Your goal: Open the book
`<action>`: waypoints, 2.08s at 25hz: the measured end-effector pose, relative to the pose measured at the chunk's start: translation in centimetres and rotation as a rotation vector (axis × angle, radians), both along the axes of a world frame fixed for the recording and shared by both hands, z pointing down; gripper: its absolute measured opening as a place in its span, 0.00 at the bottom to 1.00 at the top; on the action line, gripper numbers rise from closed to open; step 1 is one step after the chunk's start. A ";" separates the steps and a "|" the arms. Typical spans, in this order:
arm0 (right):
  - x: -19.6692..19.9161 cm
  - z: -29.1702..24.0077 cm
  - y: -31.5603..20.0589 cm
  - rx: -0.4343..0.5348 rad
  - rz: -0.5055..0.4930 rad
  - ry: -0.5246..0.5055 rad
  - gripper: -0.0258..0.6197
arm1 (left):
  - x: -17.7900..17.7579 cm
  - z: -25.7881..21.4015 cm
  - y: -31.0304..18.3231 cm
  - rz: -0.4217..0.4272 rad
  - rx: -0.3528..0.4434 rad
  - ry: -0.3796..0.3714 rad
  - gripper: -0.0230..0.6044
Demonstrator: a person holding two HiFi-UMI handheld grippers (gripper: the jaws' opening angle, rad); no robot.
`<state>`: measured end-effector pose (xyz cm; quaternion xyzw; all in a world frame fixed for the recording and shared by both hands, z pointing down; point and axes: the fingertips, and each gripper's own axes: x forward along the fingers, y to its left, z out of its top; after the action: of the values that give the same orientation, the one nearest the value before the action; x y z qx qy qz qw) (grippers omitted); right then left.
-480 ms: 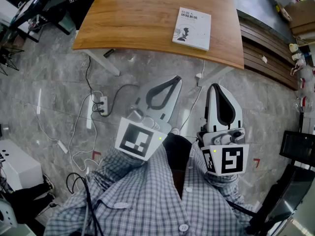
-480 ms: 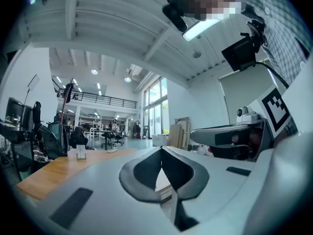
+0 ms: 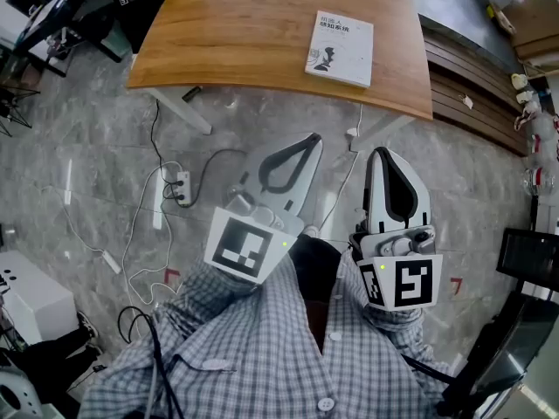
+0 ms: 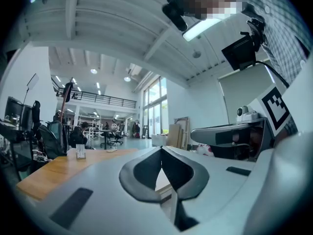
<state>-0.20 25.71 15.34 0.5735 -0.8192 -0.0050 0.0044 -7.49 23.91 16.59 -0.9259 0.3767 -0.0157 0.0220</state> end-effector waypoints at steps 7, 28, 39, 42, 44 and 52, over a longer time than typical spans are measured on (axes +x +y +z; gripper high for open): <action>-0.9 -0.2 0.1 -0.002 0.007 -0.001 0.07 | -1.5 -0.2 0.0 -0.010 -0.004 0.018 0.05; -5.1 0.5 -0.4 -0.005 0.094 0.023 0.07 | -7.2 0.6 -1.5 0.020 -0.003 0.037 0.05; -3.9 1.9 -1.3 -0.030 0.112 -0.005 0.07 | -7.1 1.7 -2.5 0.012 -0.016 0.037 0.05; -3.4 2.3 -2.5 -0.029 0.100 -0.006 0.07 | -6.9 2.2 -3.6 -0.008 -0.014 0.023 0.05; -2.9 2.7 -3.6 -0.032 0.091 -0.007 0.07 | -6.8 2.6 -4.7 -0.033 -0.017 0.021 0.05; -0.7 3.3 -9.5 -0.037 0.044 0.037 0.07 | -5.3 3.4 -10.1 -0.099 -0.042 0.011 0.05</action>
<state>-0.86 16.26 18.66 0.5909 -0.8061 -0.0004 0.0306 -12.79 13.79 20.02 -0.9065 0.4217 -0.0194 -0.0004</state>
